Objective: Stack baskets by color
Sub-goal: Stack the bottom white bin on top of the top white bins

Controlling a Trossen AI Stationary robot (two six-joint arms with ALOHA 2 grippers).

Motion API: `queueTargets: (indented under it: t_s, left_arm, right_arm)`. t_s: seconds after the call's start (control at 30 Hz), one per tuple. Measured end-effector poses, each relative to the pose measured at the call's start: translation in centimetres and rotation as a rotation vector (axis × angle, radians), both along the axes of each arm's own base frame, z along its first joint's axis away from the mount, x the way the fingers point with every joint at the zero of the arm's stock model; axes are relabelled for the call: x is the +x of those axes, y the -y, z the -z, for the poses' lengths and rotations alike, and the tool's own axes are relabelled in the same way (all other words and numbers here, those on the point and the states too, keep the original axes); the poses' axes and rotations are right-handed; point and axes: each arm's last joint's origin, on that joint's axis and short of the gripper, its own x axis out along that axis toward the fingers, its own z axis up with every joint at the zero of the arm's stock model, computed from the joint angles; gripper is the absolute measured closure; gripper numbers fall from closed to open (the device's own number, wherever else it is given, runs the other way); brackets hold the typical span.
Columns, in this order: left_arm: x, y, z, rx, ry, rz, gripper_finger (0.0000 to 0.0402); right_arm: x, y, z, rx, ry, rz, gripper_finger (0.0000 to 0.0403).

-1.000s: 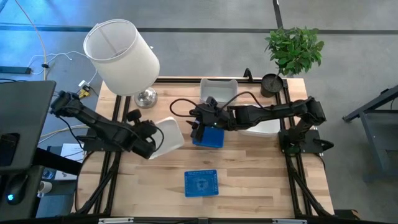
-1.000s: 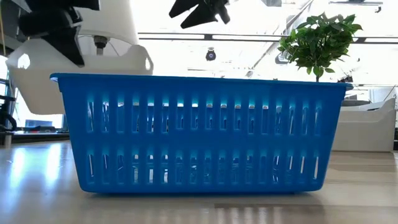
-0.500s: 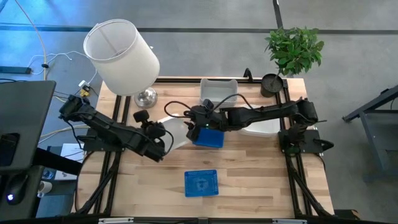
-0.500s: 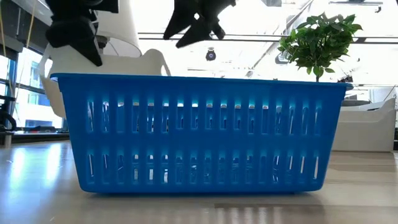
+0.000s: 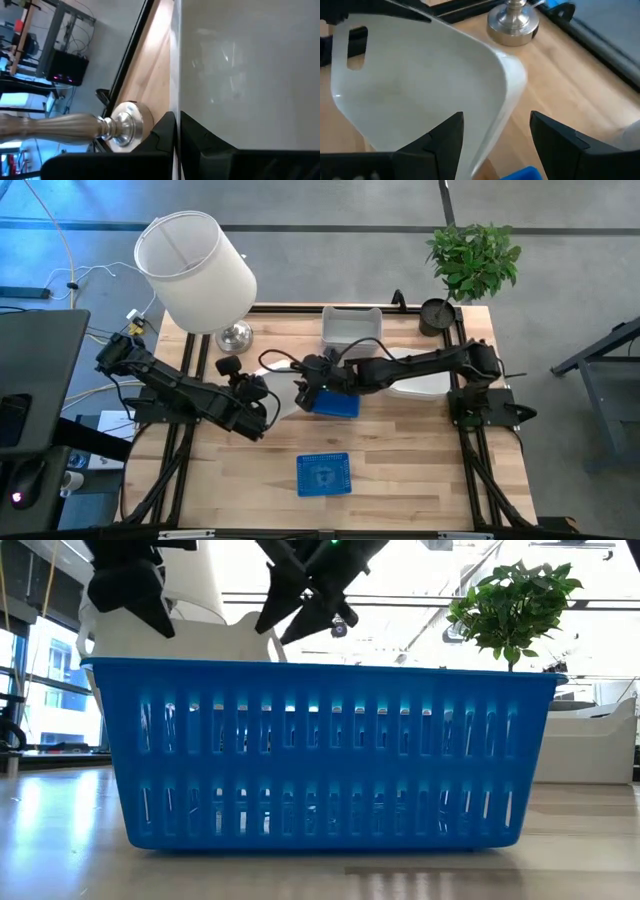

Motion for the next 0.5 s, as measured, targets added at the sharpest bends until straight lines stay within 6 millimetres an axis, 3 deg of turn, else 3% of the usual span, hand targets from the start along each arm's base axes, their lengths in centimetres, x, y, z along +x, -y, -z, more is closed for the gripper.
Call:
queueTargets:
  t_s: [0.23, 0.5]
  left_arm:
    - [0.0, 0.0, 0.0, 0.007, 0.004, 0.001, 0.0401]
    - [0.1, -0.1, 0.0, 0.008, 0.007, 0.003, 0.0401]
  right_arm:
    - [0.6, 0.8, 1.7, 0.039, -0.039, -0.005, 0.0229]
    - [0.7, 1.8, 1.8, 0.061, -0.055, -0.047, 0.0383]
